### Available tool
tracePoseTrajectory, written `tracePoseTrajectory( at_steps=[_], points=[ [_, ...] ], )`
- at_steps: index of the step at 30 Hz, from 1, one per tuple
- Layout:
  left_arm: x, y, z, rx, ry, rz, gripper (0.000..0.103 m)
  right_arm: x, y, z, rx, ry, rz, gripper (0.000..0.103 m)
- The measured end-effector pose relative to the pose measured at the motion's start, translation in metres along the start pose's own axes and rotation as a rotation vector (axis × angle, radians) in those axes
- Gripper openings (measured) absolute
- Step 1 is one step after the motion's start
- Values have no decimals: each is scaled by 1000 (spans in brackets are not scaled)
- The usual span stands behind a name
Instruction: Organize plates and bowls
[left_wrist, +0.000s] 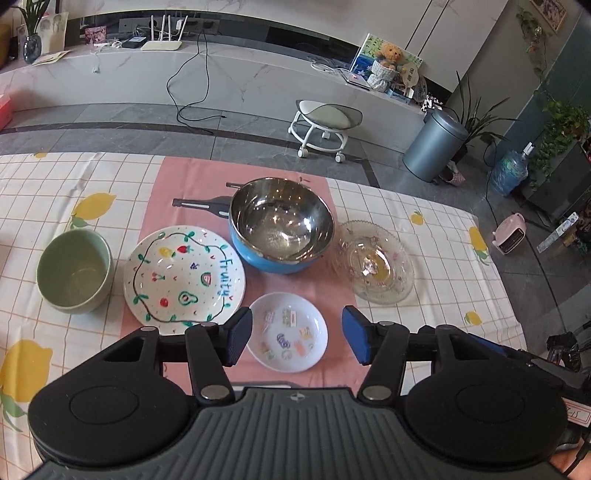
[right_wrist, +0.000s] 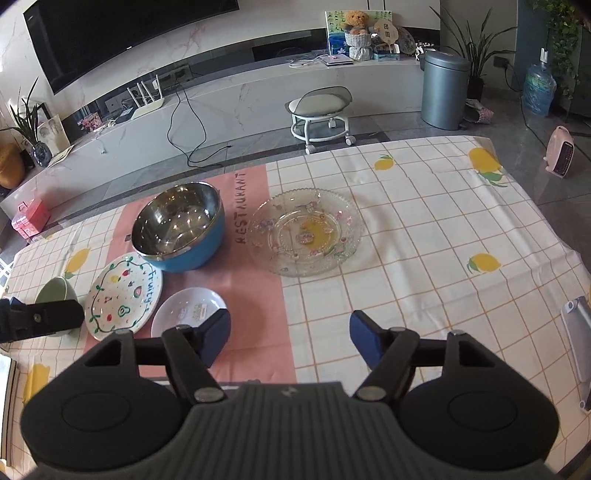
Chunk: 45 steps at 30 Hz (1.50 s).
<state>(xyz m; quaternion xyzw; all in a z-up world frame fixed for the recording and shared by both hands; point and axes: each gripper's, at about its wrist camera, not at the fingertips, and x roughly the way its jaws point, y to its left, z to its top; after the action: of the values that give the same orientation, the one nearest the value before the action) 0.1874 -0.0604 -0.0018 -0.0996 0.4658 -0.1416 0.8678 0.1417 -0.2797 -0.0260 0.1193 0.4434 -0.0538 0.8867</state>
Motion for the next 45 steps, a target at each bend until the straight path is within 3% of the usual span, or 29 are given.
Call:
tracePoseTrajectory(
  at_steps=[9,16,22,25,27,32,34,45],
  points=[
    [45,14,47,-59,-39,-41,68,29,0,48,18,-35,55,61],
    [98,34,71,-103,9,30,65,80,16,78,34,0,105,49],
    [131,52,68,-130,69,97,61,123,41,84,57,75,136,47],
    [140,58,67,-151,88,83,52,139,46,82,75,107,142,43],
    [144,59,67,-158,94,81,41,147,48,81,86,129,150,40],
    [151,54,67,-133,97,100,17,157,52,81,119,155,181,22],
    [151,53,67,-122,94,112,15,158,55,81,120,160,183,15],
    [129,42,64,-94,105,151,12,140,59,80,104,157,166,12]
  ],
)
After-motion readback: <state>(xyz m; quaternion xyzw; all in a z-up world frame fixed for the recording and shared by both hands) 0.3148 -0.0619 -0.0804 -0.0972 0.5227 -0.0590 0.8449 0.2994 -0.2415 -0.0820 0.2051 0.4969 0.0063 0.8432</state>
